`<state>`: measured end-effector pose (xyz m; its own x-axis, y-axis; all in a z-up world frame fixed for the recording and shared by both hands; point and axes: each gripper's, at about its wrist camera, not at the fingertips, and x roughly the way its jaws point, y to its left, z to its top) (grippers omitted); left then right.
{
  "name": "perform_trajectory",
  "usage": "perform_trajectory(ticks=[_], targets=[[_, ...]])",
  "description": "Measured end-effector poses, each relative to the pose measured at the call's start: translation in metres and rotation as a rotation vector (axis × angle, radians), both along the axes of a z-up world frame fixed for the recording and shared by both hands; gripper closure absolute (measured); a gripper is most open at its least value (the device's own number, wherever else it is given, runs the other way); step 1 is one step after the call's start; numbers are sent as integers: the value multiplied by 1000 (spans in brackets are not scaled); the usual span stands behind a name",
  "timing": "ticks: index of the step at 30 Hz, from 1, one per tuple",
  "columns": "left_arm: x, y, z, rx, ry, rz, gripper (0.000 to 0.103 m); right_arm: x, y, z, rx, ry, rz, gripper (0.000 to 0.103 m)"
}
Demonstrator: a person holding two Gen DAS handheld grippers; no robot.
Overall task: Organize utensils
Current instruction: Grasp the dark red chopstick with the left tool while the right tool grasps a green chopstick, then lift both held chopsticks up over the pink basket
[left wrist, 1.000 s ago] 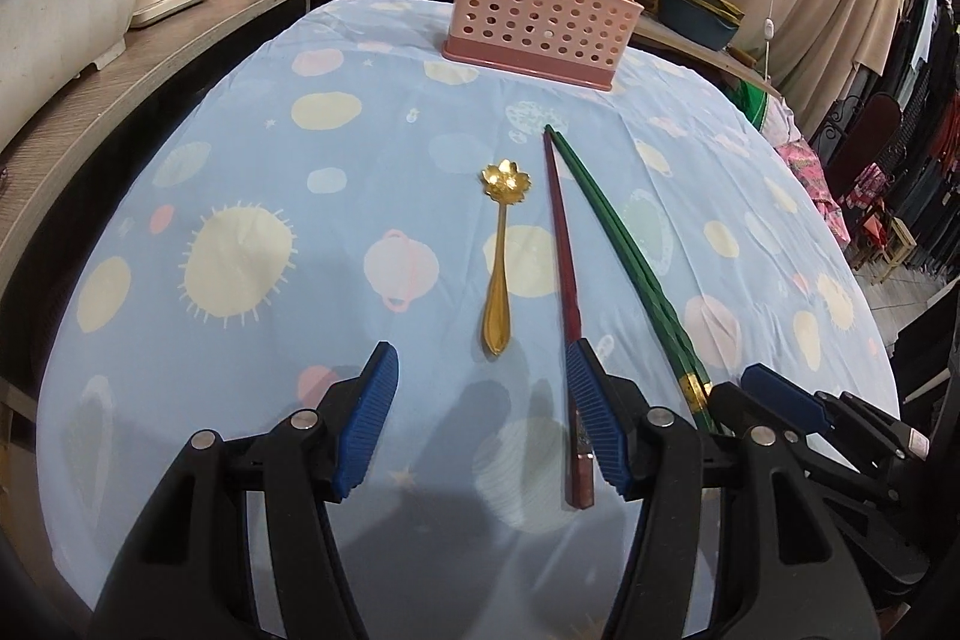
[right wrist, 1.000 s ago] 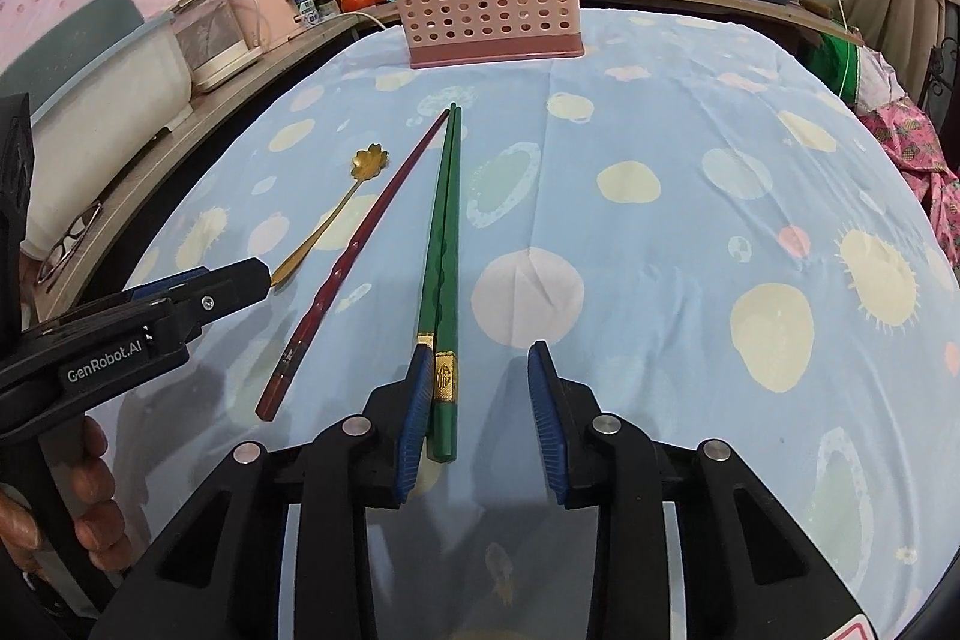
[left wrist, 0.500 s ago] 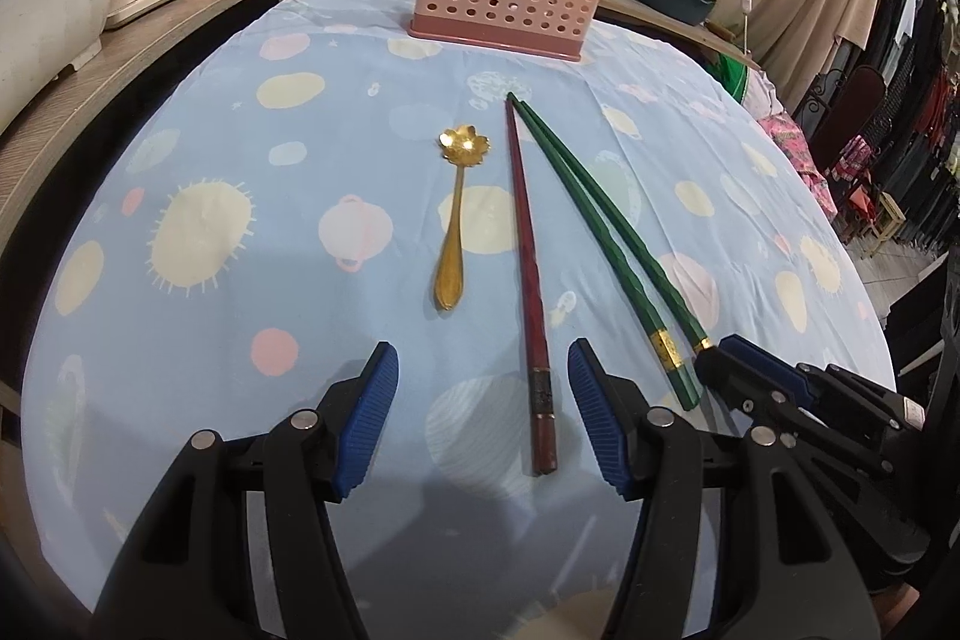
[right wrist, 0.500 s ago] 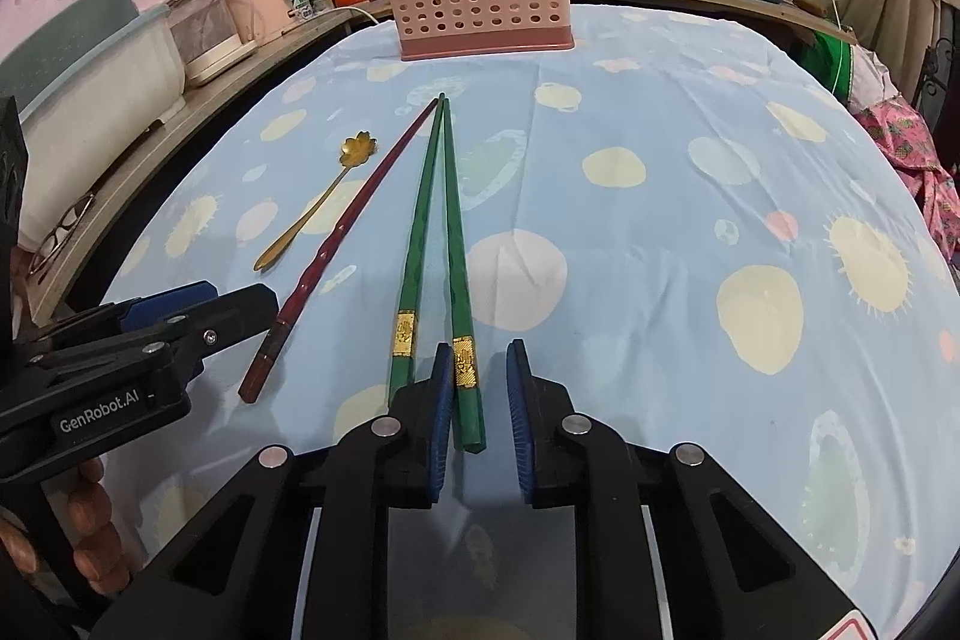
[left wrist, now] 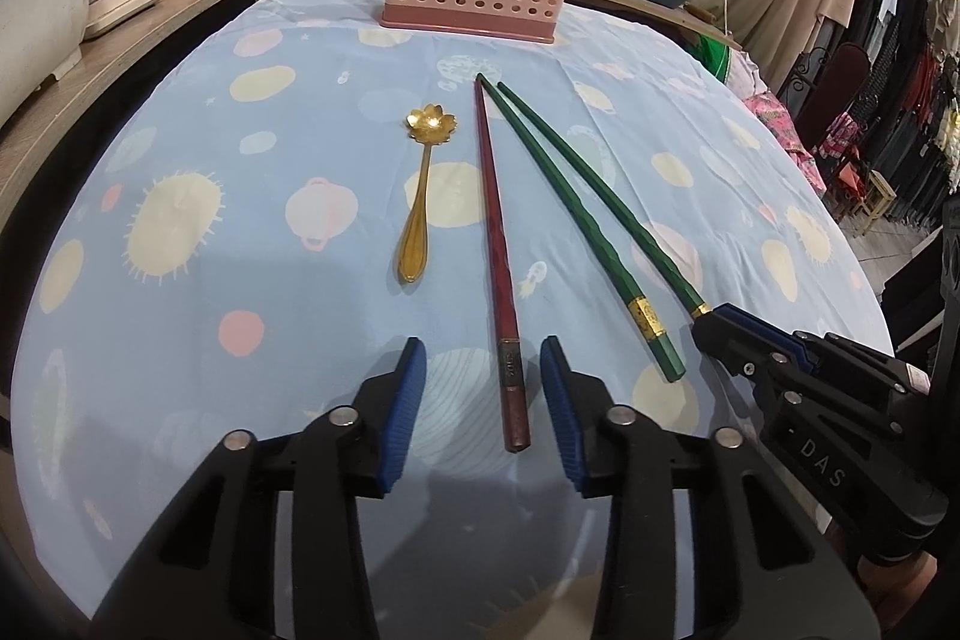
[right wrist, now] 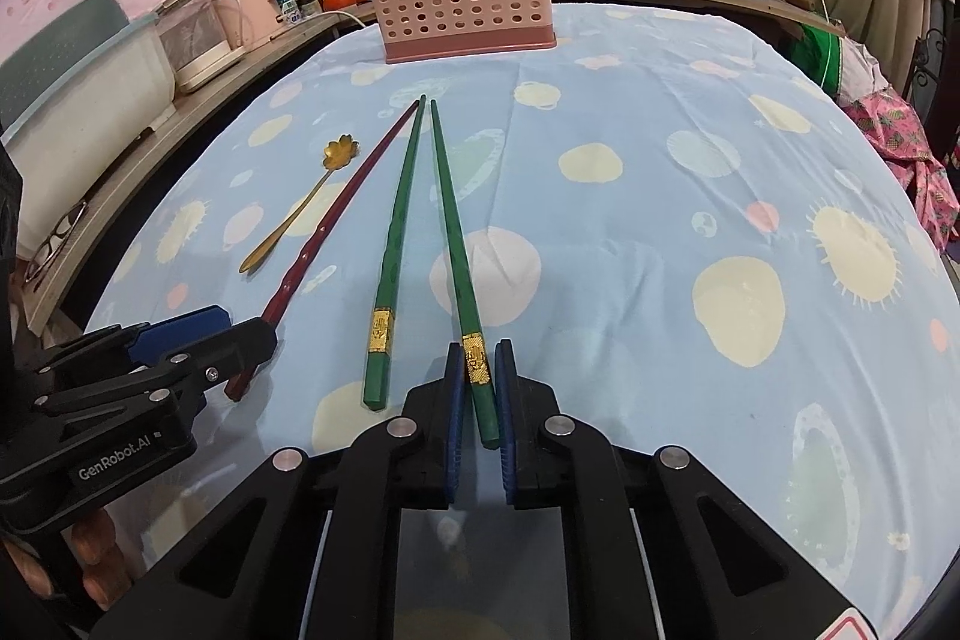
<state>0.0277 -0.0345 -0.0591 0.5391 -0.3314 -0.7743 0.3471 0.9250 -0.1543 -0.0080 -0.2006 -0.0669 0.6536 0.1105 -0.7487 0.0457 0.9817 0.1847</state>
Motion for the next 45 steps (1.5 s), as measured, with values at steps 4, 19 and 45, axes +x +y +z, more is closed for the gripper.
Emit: perform_trajectory(ticks=[4, 19, 45], targets=[[-1, 0, -1, -3, 1, -4, 82, 0, 0, 0, 0, 0, 0, 94], [-5, 0, 4, -27, 7, -32, 95, -5, -3, 5, 20, -7, -4, 94], [1, 16, 54, -103, -64, -1, 95, -3, -9, 27, 64, -32, -4, 87]])
